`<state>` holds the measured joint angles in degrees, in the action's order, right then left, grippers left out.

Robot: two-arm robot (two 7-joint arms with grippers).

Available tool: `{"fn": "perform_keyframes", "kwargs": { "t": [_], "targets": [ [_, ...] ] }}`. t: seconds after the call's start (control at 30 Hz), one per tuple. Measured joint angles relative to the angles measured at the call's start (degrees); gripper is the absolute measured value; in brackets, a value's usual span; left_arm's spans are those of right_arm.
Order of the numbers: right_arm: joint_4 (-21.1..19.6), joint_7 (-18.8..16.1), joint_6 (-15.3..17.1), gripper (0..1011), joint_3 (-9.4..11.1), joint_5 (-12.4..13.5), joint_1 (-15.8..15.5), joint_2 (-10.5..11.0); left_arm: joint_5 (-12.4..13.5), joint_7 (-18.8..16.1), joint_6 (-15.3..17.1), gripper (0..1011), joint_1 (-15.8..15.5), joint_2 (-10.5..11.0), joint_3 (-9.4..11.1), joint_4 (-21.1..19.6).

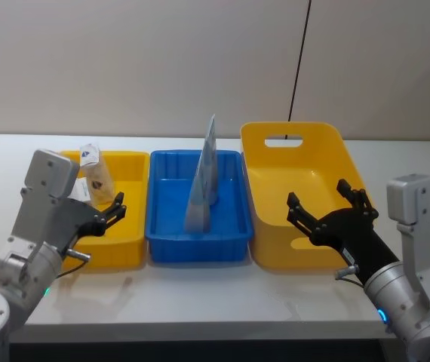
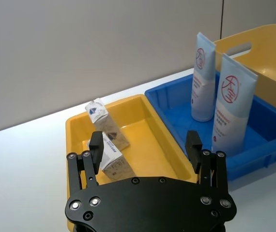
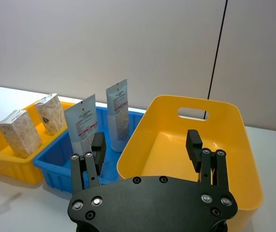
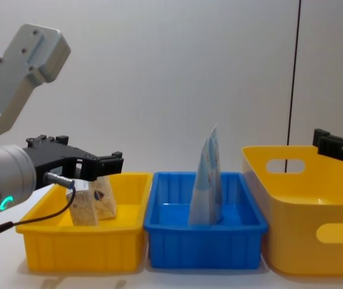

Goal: Bimanual collaborative sorting of washing and personal care products

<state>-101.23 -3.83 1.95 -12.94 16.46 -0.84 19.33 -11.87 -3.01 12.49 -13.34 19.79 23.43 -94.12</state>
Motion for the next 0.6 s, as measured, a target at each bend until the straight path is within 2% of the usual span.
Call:
{"fn": "perform_keyframes", "kwargs": {
  "t": [0.6],
  "targets": [
    [0.0, 0.0, 0.0, 1000, 0.0, 0.0, 0.0, 0.0, 0.6, -0.7, 4.4, 1002, -6.4, -4.8, 0.4, 8.2]
  ]
}}
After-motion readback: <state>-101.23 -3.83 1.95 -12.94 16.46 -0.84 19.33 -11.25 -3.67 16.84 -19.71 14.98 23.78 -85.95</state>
